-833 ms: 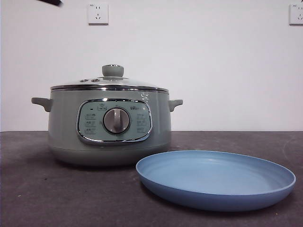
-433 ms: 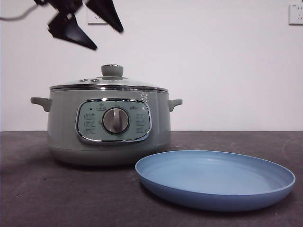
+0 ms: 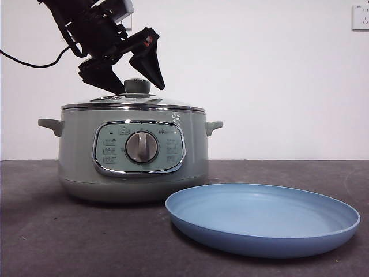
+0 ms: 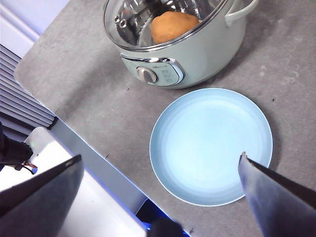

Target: Take the potato out from the steamer,put the potato on the plate,close the lid

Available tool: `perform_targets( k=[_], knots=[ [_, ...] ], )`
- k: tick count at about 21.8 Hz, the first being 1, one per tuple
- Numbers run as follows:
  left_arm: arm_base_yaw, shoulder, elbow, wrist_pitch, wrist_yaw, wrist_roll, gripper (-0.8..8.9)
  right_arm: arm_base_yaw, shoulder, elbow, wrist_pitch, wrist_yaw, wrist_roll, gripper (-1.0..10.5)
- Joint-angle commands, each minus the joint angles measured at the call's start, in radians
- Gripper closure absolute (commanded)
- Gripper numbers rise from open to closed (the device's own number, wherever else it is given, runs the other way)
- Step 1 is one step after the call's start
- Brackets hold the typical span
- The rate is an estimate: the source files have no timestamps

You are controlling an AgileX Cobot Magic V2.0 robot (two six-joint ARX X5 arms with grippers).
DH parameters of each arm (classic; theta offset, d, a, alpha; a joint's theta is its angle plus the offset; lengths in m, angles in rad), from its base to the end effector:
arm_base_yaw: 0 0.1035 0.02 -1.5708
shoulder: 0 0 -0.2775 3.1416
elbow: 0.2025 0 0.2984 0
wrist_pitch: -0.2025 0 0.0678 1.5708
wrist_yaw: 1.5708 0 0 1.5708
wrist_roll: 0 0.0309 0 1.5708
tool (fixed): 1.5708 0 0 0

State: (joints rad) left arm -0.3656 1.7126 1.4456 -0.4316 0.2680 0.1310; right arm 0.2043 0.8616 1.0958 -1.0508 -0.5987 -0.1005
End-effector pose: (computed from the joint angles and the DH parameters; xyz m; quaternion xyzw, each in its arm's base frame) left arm 0.4003 -0.1620 0.2962 0.0751 0.3219 -0.3145 0.8898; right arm 0.1664 0.0523 0.3723 0.0353 0.3708 0.3778 0.8477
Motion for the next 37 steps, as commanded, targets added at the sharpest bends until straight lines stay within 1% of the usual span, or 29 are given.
perform_targets(
  k=[1,4,11,12,16,20,25,27,29,31,33,34,36,37],
  knots=[
    [-0.004,0.005,0.002,-0.002,-0.008,0.013,1.48,0.002,0.001,0.003,0.002,0.003,0.005,2.7],
    [-0.004,0.004,0.002,-0.017,-0.011,0.012,4.04,0.002,0.001,0.003,0.002,0.006,0.005,2.7],
    [-0.004,0.004,0.002,-0.034,-0.005,0.011,8.12,0.002,0.001,0.003,0.002,0.006,0.005,2.7],
    [-0.004,0.004,0.002,-0.034,-0.005,0.009,8.24,0.002,0.002,0.003,0.002,0.006,0.005,2.7],
    [-0.004,-0.003,0.003,-0.034,-0.006,0.005,8.22,0.002,0.003,0.003,0.002,0.006,0.005,2.7],
    [-0.003,-0.047,0.003,-0.032,-0.006,0.004,8.23,0.002,0.003,0.003,0.006,0.006,0.005,2.7],
    [0.002,-0.156,0.003,-0.033,-0.012,0.003,8.22,0.002,0.042,0.003,0.083,0.002,0.006,2.7],
    [0.001,-0.218,0.003,-0.05,-0.034,0.003,8.23,0.002,0.077,0.003,0.14,0.001,0.006,2.7],
    [0.005,-0.294,0.003,-0.102,-0.04,0.0,8.23,0.02,0.127,0.003,0.219,-0.005,0.034,2.7],
    [0.008,-0.377,0.003,-0.177,-0.045,-0.003,8.22,0.06,0.195,0.008,0.298,-0.003,0.051,2.7],
    [0.009,-0.46,0.003,-0.252,-0.071,-0.003,8.22,0.107,0.29,0.046,0.348,0.007,0.05,2.7],
    [0.011,-0.502,0.003,-0.288,-0.086,-0.004,8.22,0.135,0.348,0.083,0.355,0.027,0.05,2.7],
    [0.022,-0.586,0.003,-0.369,-0.097,-0.003,8.23,0.19,0.473,0.18,0.359,0.083,0.021,2.7],
    [0.024,-0.614,0.003,-0.398,-0.108,-0.004,8.22,0.206,0.518,0.219,0.357,0.091,0.011,2.7]
  ],
)
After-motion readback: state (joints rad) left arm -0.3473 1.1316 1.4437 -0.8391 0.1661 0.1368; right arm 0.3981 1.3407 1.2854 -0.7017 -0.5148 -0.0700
